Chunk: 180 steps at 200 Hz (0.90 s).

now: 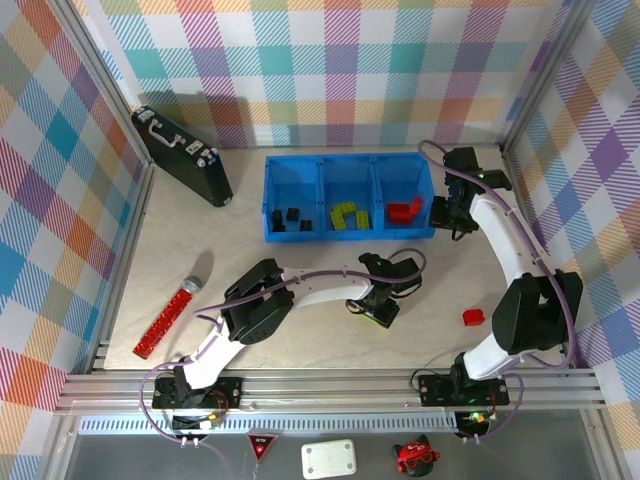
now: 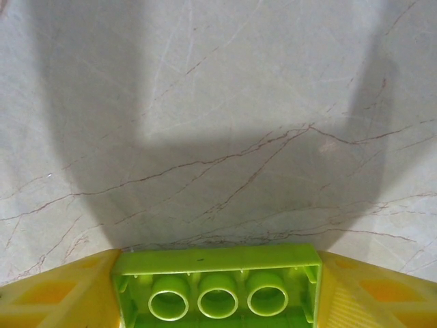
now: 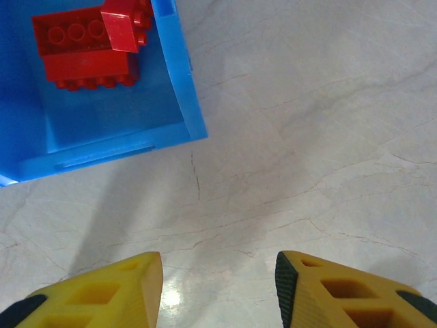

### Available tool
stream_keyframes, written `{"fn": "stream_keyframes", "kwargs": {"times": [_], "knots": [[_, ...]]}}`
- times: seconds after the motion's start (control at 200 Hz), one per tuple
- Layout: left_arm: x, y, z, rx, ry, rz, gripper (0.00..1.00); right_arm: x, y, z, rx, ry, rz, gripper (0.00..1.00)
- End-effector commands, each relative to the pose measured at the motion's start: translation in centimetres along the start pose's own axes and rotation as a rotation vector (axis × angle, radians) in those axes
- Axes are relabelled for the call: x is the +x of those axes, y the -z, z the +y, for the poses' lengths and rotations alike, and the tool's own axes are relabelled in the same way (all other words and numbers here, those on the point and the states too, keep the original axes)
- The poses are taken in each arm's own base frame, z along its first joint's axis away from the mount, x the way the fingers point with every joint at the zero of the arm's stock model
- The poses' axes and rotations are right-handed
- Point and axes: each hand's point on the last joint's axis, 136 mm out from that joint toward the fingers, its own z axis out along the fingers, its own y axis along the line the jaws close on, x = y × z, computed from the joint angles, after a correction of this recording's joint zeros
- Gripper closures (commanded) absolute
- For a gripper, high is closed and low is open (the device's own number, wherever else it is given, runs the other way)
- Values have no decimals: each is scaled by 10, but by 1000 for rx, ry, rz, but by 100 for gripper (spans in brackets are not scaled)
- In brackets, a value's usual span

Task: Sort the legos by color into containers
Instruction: Pick up the lego from the middle-left of the table, then place the lego in the container.

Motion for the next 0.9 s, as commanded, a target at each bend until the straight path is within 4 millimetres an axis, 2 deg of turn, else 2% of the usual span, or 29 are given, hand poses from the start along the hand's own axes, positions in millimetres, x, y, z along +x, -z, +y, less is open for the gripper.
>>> {"fn": "stream_keyframes", "kwargs": {"times": [0.0,0.275,0.59,0.74,0.895], "knots": [[-7,22,11,10,9,-40,34,7,10,-9,18,-35,-3,51],[-36,66,37,36,72,-180,34,34,9,-2,-58,-118,31,52],[-95,106,91,20,172,-352,34,64,10,3,-124,-192,61,52],[-129,118,110,2,217,-420,34,75,11,2,-127,-202,66,52],[-157,115,127,48,328,-450,34,79,16,5,-143,-208,62,52]]}}
